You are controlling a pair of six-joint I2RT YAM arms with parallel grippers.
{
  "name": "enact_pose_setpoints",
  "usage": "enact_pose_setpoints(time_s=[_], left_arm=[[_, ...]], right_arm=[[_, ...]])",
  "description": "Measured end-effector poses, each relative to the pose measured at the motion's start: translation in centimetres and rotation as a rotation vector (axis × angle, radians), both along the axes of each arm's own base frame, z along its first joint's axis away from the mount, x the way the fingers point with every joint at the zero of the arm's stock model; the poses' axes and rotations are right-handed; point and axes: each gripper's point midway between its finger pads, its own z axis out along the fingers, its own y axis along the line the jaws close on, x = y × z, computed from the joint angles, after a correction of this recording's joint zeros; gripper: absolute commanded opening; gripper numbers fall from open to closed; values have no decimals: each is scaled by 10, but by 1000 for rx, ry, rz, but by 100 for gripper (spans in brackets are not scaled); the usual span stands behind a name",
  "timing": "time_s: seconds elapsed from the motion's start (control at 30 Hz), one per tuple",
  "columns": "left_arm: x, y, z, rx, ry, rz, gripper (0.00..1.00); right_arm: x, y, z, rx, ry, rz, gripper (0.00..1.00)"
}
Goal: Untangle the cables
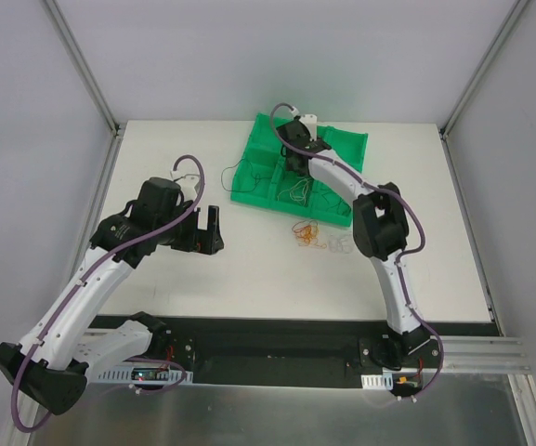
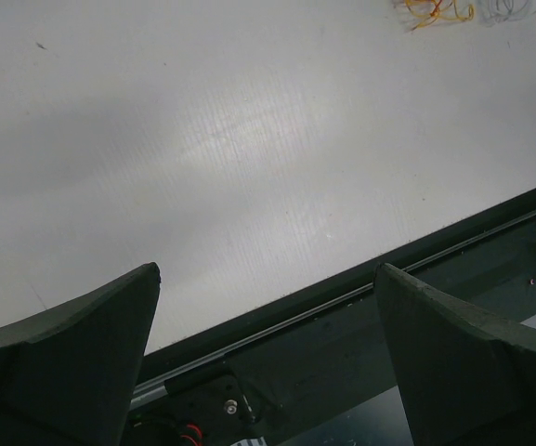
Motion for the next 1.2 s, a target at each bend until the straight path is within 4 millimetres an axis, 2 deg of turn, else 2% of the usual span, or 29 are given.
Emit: enact_pose_setpoints(time_s=[0.2, 0.3, 0.4, 0.5, 0.7, 0.8, 0.9, 1.03, 1.1, 1.13, 1.2], left_arm=[[0, 0, 0, 1, -1, -2, 98], [0, 0, 0, 2, -1, -1, 98], [-1, 1, 0, 4, 3, -1, 98], [-2, 2, -2, 9, 10, 0, 98], [-4, 4, -3, 20, 19, 5, 98], [0, 10, -3, 47, 9, 36, 99], [5, 17, -4, 77, -5, 73, 99], [12, 30, -5, 116, -24, 130, 99], [15, 35, -5, 130, -30, 152, 99], [16, 37, -5, 135, -32, 160, 99], [16, 39, -5, 134, -33, 172, 99]], right_arm=[[12, -5, -11, -34, -41, -38, 51], [17, -5, -16, -49, -52, -44, 44], [22, -4, -19, -70, -61, -39, 26], [29, -3, -19, -87, -75, -29, 2], [32, 2, -13, -90, -84, -4, 1], [24, 6, -5, -73, -77, 25, 1], [8, 12, 28, -22, -92, 67, 1], [-9, 30, 107, 132, -192, 105, 1], [-19, 38, 141, 203, -236, 121, 1], [-24, 42, 154, 233, -254, 127, 1], [-31, 51, 167, 273, -267, 146, 1]])
